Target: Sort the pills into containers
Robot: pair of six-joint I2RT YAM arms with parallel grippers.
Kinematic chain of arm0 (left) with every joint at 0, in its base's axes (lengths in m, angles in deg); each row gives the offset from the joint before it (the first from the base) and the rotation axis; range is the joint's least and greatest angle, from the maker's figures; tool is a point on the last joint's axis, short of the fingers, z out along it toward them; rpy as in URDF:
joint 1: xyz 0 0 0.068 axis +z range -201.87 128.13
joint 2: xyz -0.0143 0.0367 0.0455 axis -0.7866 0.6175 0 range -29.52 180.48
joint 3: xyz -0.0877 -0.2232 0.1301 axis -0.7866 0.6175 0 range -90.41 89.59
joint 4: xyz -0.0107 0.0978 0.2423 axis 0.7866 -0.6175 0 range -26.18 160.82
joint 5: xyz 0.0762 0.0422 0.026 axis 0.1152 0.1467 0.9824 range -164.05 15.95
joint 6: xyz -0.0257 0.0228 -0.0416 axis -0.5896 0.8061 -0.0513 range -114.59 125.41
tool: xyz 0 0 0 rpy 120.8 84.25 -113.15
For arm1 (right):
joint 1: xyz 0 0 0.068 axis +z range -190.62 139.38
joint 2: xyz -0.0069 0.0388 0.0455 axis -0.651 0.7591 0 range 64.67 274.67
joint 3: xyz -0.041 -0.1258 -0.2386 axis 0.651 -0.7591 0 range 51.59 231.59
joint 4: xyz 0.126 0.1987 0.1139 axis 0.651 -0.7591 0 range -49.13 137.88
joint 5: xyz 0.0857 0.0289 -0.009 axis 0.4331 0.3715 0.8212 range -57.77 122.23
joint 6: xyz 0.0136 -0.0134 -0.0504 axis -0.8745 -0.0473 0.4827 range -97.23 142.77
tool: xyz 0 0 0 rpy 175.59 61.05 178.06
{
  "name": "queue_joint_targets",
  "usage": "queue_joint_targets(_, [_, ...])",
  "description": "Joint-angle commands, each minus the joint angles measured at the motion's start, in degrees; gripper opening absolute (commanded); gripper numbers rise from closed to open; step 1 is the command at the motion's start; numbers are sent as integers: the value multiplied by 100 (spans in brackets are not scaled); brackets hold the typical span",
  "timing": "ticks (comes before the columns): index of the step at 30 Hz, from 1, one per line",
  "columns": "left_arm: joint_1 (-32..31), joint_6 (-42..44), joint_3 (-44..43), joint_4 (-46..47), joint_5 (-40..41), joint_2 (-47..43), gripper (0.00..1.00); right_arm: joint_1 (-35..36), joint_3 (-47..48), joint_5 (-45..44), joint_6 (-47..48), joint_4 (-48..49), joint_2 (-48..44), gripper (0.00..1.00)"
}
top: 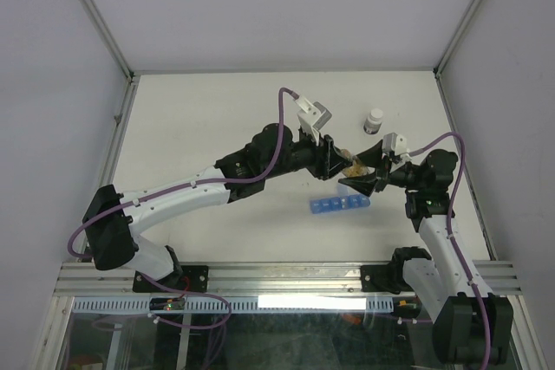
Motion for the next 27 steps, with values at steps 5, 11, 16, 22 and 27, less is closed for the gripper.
queue_joint_targets(5, [-40, 423, -291, 115, -438, -37, 8, 23, 186, -29, -16, 163, -27, 0])
queue_joint_targets(11, [-31, 2291, -281, 111, -2507, -10, 1, 22, 194, -18, -12, 156, -26, 0])
queue_joint_targets(16, [203, 3994, -761, -1040, -3910, 306, 1, 21, 193, -21, -23, 163, -36, 0])
queue_joint_targets(22, [507, 3655, -1009, -874, -3463, 292, 57, 25, 186, -13, -24, 159, -41, 0])
queue_joint_targets(27, [529, 2564, 126, 1041, -2490, -655, 99, 19, 194, -4, -24, 157, -32, 0])
